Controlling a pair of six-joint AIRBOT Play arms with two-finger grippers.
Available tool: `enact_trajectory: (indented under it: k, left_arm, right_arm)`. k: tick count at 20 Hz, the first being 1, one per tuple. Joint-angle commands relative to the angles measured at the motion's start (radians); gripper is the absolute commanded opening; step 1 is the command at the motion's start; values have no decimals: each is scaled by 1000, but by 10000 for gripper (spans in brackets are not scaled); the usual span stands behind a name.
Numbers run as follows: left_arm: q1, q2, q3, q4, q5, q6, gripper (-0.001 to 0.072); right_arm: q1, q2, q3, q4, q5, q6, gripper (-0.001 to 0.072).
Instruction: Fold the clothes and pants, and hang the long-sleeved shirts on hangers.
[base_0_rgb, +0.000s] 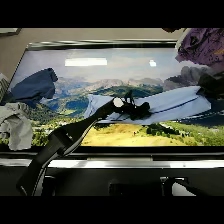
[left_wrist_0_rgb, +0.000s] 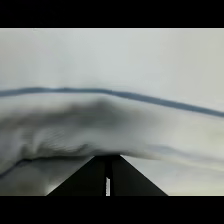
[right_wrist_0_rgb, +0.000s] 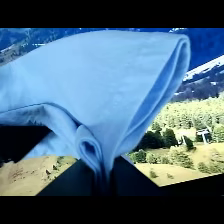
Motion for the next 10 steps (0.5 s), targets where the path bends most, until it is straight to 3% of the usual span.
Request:
enact_trajectory:
  k: [1,5,8,10]
  left_arm:
    - [83,51,4,43,-138,21,13]
    - [233,221,4,360,-391,-39,13]
    - [368,371,4,560,-554,-46,14]
    - [463,458,4,612,-627,-45,15]
  right_arm:
    - [1,4,4,-4,-28,3,39]
    - [11,3,4,170,-38,44,38]
    - [132,3,4,170,-84,120,38]
    - [255,1,4,164,-140,200,38]
